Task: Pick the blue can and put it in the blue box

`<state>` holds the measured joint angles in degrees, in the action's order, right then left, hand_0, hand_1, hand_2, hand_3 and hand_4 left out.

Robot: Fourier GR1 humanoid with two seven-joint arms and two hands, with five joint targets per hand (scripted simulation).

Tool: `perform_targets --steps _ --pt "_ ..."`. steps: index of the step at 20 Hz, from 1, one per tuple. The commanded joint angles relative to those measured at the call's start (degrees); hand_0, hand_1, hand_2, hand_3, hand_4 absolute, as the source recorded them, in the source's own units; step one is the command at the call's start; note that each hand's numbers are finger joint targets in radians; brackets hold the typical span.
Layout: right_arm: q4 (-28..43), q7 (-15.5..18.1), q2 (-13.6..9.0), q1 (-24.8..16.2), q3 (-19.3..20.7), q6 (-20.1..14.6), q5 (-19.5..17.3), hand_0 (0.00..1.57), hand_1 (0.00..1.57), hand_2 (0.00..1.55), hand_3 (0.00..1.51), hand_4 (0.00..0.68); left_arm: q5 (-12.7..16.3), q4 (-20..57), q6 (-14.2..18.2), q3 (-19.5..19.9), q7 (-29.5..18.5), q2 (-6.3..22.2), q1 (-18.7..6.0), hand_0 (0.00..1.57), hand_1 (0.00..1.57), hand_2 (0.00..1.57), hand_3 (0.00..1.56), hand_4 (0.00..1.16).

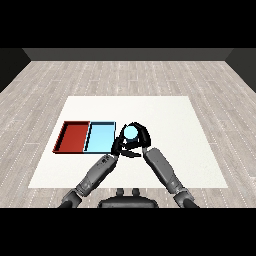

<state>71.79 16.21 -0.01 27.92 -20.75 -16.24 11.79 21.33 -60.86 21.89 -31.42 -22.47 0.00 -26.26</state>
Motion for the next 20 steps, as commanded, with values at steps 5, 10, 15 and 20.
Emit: perform_targets --steps 5,10,15,20 --pt "-1.36 1.40 0.00 0.97 -2.30 -1.44 1.87 1.43 1.43 1.46 1.38 0.546 3.74 1.76 2.32 -3.84 -0.73 0.01 -2.05 0.00 0.00 0.00 0.00 0.00" --pt "1.77 -0.42 -0.01 -1.54 -4.31 -1.56 2.37 1.44 1.44 1.46 1.37 0.518 -0.91 0.01 0.78 0.22 0.31 0.58 -0.97 0.00 0.00 0.00 0.00 0.00" --pt "0.71 -1.13 -0.01 1.74 -4.62 -2.86 -0.01 1.44 1.44 1.45 1.35 0.521 4.31 4.85 3.80 -4.87 -1.84 0.04 -4.29 0.00 0.00 0.00 0.00 0.00" --pt "1.17 -1.01 -0.02 2.04 -9.52 -7.04 3.94 1.44 1.44 1.45 1.36 0.483 4.23 4.43 1.93 -2.38 0.87 0.05 -7.66 0.00 0.00 0.00 0.00 0.00"
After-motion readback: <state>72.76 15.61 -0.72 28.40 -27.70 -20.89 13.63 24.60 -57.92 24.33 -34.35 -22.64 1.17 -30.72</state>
